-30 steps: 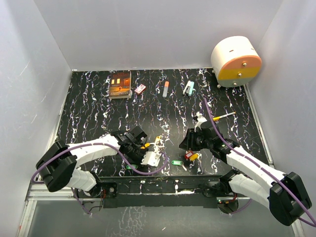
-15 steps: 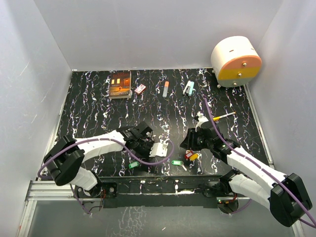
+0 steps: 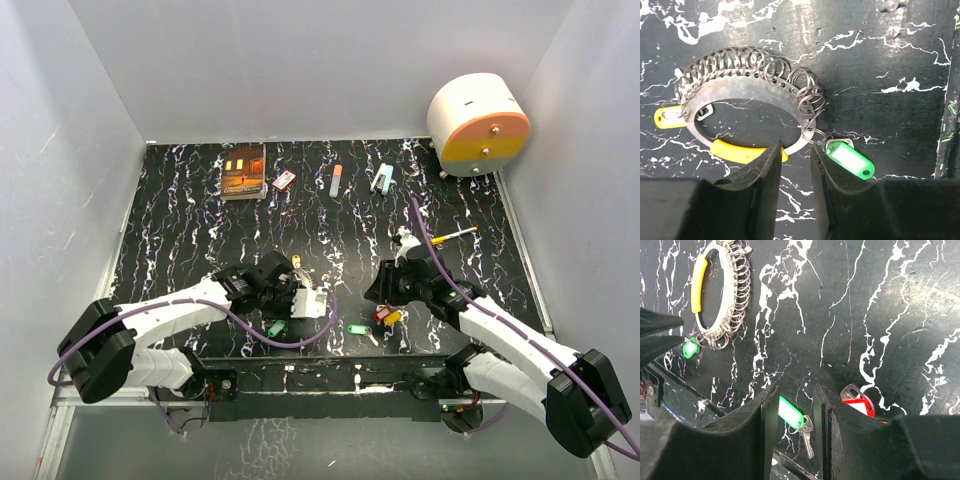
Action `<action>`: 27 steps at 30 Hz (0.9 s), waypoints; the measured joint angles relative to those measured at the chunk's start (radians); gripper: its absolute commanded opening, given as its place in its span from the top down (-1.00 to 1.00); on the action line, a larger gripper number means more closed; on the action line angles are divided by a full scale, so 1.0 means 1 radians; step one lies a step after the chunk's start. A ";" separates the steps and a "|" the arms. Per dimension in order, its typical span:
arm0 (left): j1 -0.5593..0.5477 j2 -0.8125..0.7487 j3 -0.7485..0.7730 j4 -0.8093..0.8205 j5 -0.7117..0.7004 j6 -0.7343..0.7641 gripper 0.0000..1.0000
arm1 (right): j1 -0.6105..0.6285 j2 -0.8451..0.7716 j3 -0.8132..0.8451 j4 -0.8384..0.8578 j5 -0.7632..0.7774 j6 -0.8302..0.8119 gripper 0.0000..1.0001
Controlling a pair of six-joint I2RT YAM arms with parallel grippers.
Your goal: Put the keys on the keyring
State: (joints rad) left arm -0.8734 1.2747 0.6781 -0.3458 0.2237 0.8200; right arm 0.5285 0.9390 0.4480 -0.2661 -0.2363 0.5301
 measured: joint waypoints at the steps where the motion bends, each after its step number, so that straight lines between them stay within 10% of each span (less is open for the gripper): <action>1: 0.001 -0.012 -0.002 0.000 -0.008 -0.001 0.38 | 0.000 0.006 0.002 0.001 -0.005 0.000 0.22; 27: 0.002 0.150 0.135 -0.028 0.078 0.021 0.37 | 0.000 0.063 0.036 0.032 -0.043 -0.009 0.26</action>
State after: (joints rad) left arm -0.8719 1.4250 0.8127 -0.3740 0.3019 0.8406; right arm 0.5285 1.0023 0.4839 -0.2340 -0.2798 0.5213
